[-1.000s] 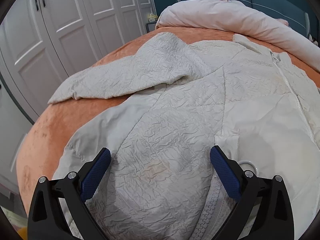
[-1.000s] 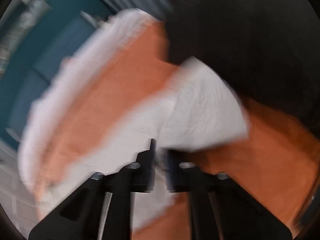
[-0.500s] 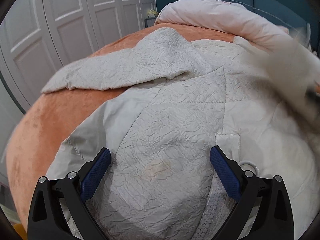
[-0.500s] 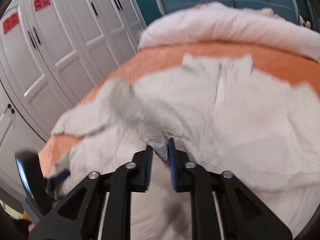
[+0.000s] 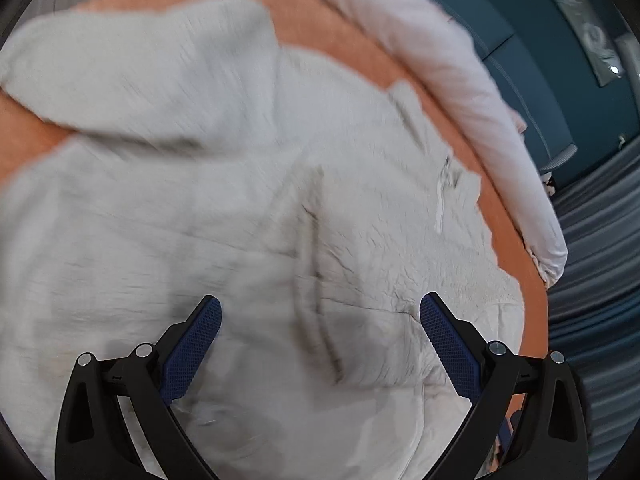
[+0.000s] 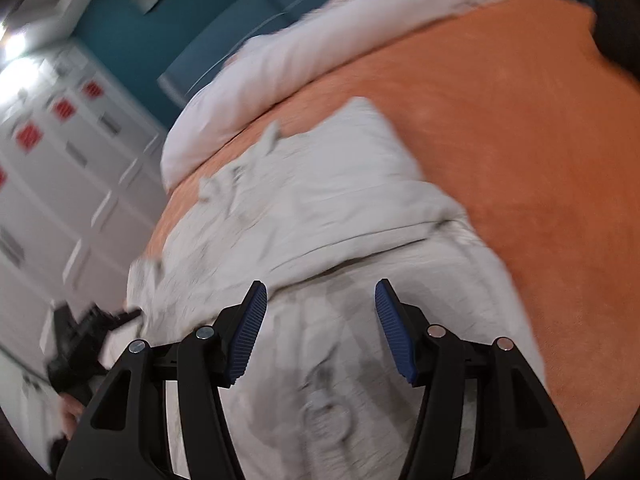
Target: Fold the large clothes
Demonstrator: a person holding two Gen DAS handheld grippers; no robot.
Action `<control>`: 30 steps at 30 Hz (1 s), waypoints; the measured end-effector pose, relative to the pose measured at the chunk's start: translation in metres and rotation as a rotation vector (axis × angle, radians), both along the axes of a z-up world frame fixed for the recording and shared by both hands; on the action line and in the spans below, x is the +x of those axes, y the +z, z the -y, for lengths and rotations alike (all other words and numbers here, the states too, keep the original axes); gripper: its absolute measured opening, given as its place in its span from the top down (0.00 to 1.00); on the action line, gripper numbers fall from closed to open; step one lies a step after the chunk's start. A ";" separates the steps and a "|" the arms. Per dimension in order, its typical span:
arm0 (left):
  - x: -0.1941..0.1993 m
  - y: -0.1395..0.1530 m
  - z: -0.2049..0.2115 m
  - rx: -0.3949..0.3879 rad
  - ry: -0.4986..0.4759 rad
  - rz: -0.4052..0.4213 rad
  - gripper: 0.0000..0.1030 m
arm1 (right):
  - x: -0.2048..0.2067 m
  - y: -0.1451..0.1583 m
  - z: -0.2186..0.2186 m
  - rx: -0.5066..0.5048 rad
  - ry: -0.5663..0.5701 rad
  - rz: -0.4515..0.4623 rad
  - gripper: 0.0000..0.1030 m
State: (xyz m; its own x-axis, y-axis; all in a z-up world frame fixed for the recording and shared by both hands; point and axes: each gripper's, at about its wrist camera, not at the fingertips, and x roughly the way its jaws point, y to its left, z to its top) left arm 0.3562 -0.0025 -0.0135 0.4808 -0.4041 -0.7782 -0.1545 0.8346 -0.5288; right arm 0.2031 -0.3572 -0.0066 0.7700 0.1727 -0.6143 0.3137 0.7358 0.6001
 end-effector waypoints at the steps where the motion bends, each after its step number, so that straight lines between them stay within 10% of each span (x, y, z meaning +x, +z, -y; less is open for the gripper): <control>1: 0.002 0.000 0.007 0.013 -0.004 0.003 0.13 | 0.003 -0.005 0.005 0.026 -0.017 -0.003 0.46; 5: 0.015 0.011 0.028 0.051 -0.069 0.075 0.73 | 0.025 -0.019 0.023 0.125 -0.074 -0.007 0.51; 7: 0.022 0.027 0.031 0.105 -0.092 0.163 0.90 | 0.038 -0.019 0.024 0.141 -0.064 0.003 0.91; 14: 0.037 0.088 0.024 0.254 -0.049 0.440 0.93 | 0.041 0.059 -0.025 -0.148 0.062 0.281 0.93; 18: 0.060 0.013 0.035 0.395 -0.130 0.267 0.89 | 0.082 -0.027 -0.023 -0.114 0.131 -0.096 0.92; 20: 0.060 -0.017 0.040 0.421 -0.142 0.222 0.86 | 0.074 -0.026 -0.014 -0.046 0.102 -0.073 0.91; 30: 0.055 -0.024 0.045 0.441 -0.121 0.257 0.80 | 0.064 0.062 -0.036 -0.344 0.049 0.100 0.89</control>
State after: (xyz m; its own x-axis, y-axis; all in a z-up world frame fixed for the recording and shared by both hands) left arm 0.4110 -0.0477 -0.0370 0.6486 -0.1290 -0.7501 0.0451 0.9903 -0.1313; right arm 0.2669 -0.3213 0.0551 0.8251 0.0072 -0.5649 0.2251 0.9130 0.3404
